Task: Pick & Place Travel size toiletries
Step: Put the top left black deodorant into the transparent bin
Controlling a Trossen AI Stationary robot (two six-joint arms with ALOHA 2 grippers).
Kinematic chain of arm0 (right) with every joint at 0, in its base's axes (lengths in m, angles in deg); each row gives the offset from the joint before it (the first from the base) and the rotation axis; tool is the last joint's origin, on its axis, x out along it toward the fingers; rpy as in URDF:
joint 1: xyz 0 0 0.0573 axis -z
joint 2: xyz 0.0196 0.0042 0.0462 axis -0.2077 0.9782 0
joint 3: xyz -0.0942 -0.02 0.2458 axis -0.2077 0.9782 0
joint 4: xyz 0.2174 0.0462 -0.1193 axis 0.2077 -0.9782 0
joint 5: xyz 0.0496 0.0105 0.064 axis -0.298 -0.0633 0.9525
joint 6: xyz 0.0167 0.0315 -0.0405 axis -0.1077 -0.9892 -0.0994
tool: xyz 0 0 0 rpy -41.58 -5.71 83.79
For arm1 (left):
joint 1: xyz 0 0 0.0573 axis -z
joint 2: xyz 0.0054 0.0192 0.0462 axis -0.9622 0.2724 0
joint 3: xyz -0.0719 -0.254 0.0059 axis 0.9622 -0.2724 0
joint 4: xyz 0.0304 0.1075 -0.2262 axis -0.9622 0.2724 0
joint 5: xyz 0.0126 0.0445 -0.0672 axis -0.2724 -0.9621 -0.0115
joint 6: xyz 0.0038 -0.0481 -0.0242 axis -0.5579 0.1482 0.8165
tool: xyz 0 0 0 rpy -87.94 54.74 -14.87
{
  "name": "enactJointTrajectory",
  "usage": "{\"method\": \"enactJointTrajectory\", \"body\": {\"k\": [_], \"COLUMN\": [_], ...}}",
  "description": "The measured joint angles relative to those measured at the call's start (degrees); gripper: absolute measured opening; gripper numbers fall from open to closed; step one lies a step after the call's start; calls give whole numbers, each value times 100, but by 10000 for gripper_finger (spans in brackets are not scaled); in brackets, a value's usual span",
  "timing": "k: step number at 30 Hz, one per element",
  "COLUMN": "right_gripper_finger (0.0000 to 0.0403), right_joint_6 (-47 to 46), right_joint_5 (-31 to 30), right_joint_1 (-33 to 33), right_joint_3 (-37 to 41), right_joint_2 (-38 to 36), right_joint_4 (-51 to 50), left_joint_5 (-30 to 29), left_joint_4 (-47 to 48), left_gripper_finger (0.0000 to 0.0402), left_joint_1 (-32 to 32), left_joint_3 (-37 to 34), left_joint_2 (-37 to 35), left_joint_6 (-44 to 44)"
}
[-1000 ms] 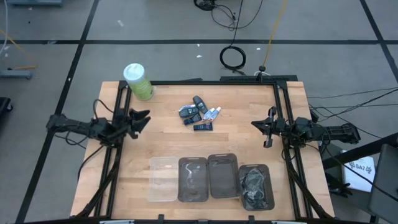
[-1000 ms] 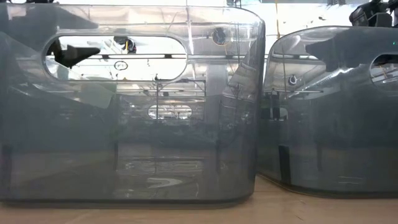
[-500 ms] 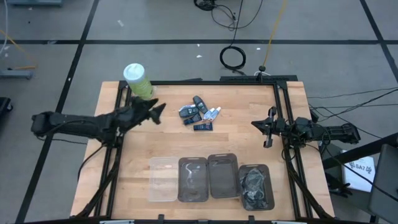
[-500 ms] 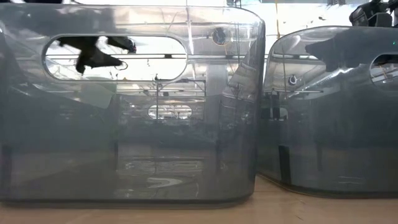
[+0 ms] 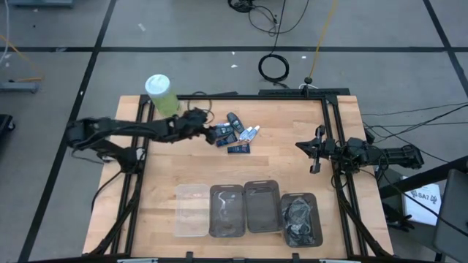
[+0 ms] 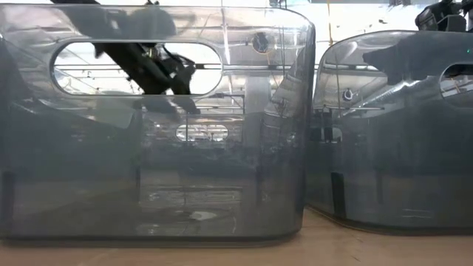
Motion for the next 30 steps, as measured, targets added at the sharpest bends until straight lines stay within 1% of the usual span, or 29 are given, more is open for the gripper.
{"method": "enactJointTrajectory", "body": {"k": [3,6,8,10,13,17,21,27,30], "right_gripper_finger": [4,4,4,4,4,4,4,4,4], "right_joint_6": [-1,-1,0,0,-1,-1,-2,-1,-1], "right_joint_5": [0,0,0,0,0,0,0,-1,-2], "right_joint_1": [1,1,1,2,1,1,2,1,1], "right_joint_3": [0,-1,0,0,0,0,0,0,0], "right_joint_2": [0,0,0,0,0,0,0,-2,-2], "right_joint_4": [0,0,0,0,0,0,0,2,1], "left_joint_5": [91,520,651,615,398,320,90,85,79], "left_joint_4": [-137,-226,-282,-290,-284,-274,-270,-56,153], "left_gripper_finger": [282,282,282,282,282,282,282,282,282], "left_joint_1": [-45,-62,-58,-63,-65,-69,-69,-65,-67], "left_joint_3": [130,211,272,363,460,596,702,735,735], "left_joint_2": [464,870,1105,1303,1536,1769,1943,2125,2218], "left_joint_6": [-57,-365,-470,-473,-487,-775,-1051,-1498,-1541]}}
